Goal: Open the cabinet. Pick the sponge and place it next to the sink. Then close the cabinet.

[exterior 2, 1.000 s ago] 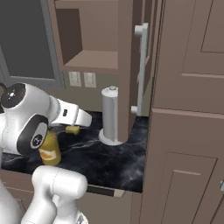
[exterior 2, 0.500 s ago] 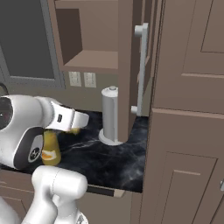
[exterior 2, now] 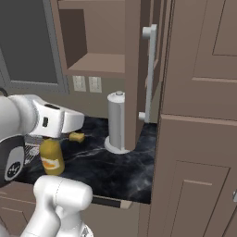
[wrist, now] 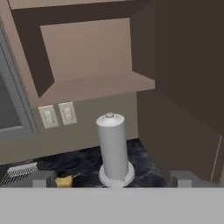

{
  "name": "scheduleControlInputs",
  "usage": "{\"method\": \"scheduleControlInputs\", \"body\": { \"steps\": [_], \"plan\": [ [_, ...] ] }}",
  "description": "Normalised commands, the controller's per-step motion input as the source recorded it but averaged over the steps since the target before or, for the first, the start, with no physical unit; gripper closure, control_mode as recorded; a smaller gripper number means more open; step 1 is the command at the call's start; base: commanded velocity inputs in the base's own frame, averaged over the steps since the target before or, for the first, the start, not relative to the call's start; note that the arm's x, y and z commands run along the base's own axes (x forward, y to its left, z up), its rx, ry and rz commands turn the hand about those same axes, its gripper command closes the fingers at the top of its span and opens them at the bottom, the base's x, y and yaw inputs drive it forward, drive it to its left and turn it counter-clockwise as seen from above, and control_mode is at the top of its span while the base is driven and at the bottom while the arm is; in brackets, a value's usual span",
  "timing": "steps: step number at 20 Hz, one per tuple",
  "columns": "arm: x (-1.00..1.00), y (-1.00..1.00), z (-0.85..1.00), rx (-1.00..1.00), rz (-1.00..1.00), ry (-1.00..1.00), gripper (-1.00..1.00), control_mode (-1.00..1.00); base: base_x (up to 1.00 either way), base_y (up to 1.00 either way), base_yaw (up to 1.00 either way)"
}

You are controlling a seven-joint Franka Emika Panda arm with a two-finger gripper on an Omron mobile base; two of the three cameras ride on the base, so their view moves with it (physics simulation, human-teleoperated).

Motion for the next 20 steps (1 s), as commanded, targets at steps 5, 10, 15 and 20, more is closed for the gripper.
{"method": "scheduleControlInputs", "body": {
  "steps": [5,10,15,20],
  "plan": [
    [-0.83,0.0,0.46,0.0,0.0,-0.06,-1.0,-1.0,0.0,0.0,0.0],
    [-0.76,0.0,0.15,0.0,0.0,-0.23,-1.0,-1.0,0.0,0.0,0.0],
    [-0.43,0.0,0.21,0.0,-0.01,-0.24,-1.0,-1.0,0.0,0.0,0.0],
    [-0.37,0.0,0.26,0.0,-0.04,-0.21,-1.0,-1.0,0.0,0.0,0.0]
  ]
}}
